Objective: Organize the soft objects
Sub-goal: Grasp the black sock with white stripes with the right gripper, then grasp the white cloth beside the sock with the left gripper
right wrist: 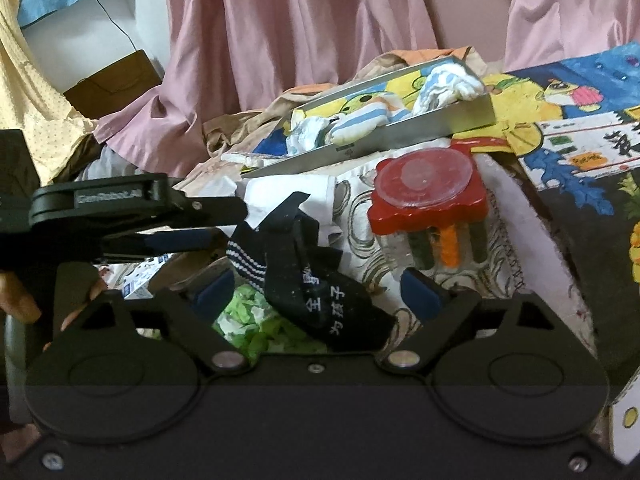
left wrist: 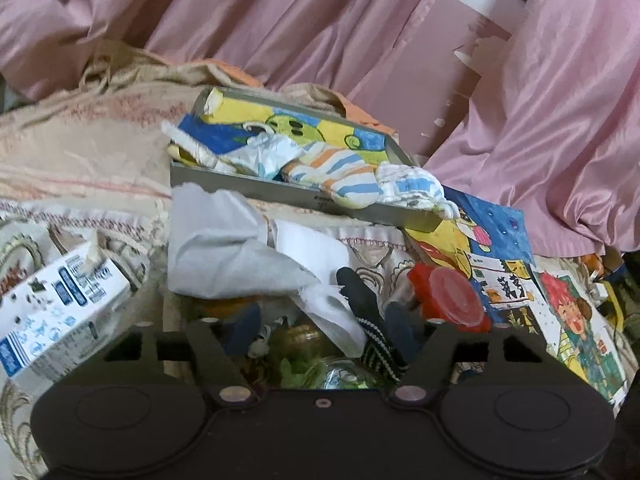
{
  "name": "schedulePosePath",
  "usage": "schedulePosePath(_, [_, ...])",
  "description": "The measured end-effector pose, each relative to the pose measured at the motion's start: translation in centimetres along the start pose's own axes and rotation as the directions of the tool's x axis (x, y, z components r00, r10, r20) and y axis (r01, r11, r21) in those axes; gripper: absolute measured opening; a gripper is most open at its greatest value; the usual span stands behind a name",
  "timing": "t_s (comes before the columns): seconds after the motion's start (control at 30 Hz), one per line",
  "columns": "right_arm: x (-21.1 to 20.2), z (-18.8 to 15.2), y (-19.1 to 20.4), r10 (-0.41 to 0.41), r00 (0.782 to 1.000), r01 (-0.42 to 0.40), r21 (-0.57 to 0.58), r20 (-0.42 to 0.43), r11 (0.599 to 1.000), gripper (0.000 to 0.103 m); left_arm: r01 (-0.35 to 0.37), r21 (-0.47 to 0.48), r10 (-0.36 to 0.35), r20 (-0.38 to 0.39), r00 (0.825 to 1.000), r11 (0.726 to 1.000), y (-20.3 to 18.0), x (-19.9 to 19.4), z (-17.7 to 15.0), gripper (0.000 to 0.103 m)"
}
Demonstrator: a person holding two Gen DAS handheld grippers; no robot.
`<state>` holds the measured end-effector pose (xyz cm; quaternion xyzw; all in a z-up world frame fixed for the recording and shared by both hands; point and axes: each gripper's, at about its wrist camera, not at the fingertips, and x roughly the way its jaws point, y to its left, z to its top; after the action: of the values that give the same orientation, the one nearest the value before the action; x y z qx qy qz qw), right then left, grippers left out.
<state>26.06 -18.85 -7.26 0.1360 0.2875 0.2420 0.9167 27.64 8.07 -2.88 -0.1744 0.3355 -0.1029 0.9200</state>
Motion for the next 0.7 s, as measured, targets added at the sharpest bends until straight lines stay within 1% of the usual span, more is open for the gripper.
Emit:
schedulePosePath(0.07, [0.17,0.02,-0.07,0.017,1.0,-0.017,0.017,-0.006,1.0,0.077,0.013,-0.018,-0.013,-0.014,1.0,1.0,0.27,0.32,0.03,0.055])
schedulePosePath(0.13, [0.3,0.02,-0.02,0.026,1.0,-0.026,0.024,-0.008,0.999,0.071,0.019,-0.027,-0.02,-0.02,1.0,0.999,0.44,0.56,0.02,0.05])
schedulePosePath(0.3, [0.59,0.08,-0.07,0.052,0.999,-0.051,0.05,-0.017,0.997,0.064,0.033,-0.047,-0.034,-0.022,0.999,0.998,0.79,0.91,0.07,0.039])
schedulePosePath(0.37, [0.67,0.1,-0.19,0.063,0.998,-0.061,0.067,-0.02,0.996,0.059,0.034,-0.046,-0.035,-0.022,0.999,0.998,0.76,0.98,0.11,0.031])
schedulePosePath(0.43, [0.69,0.09,-0.33,0.07,0.997,-0.069,0.082,-0.02,0.994,0.052,0.032,-0.042,-0.033,-0.023,0.999,0.999,0.71,0.95,0.07,0.026])
schedulePosePath(0.47, [0.69,0.12,-0.35,0.073,0.997,-0.071,0.086,-0.019,0.994,0.051,0.032,-0.037,-0.032,-0.022,0.999,0.999,0.67,0.95,0.09,0.021])
schedulePosePath(0.57, [0.69,0.11,-0.4,0.085,0.996,-0.083,0.106,-0.018,0.991,0.042,0.027,-0.022,-0.027,-0.02,0.999,0.999,0.46,1.0,0.05,0.013])
schedulePosePath(0.6, [0.68,0.17,-0.45,0.092,0.996,-0.089,0.113,-0.018,0.99,0.037,0.027,-0.02,-0.027,-0.018,0.999,0.999,0.43,0.98,0.05,0.011])
schedulePosePath(0.63, [0.49,0.13,-0.38,0.094,0.995,-0.091,0.115,-0.015,0.989,0.032,0.028,-0.016,-0.028,-0.017,0.999,0.999,0.39,0.94,0.04,0.006])
schedulePosePath(0.67, [0.42,0.14,-0.28,0.094,0.995,-0.092,0.114,-0.012,0.989,0.029,0.027,-0.012,-0.027,-0.015,1.0,1.0,0.34,0.9,0.03,0.004])
schedulePosePath(0.7, [0.35,0.18,-0.19,0.092,0.996,-0.091,0.112,-0.007,0.99,0.024,0.025,-0.007,-0.025,-0.012,1.0,1.0,0.27,0.84,0.02,0.003])
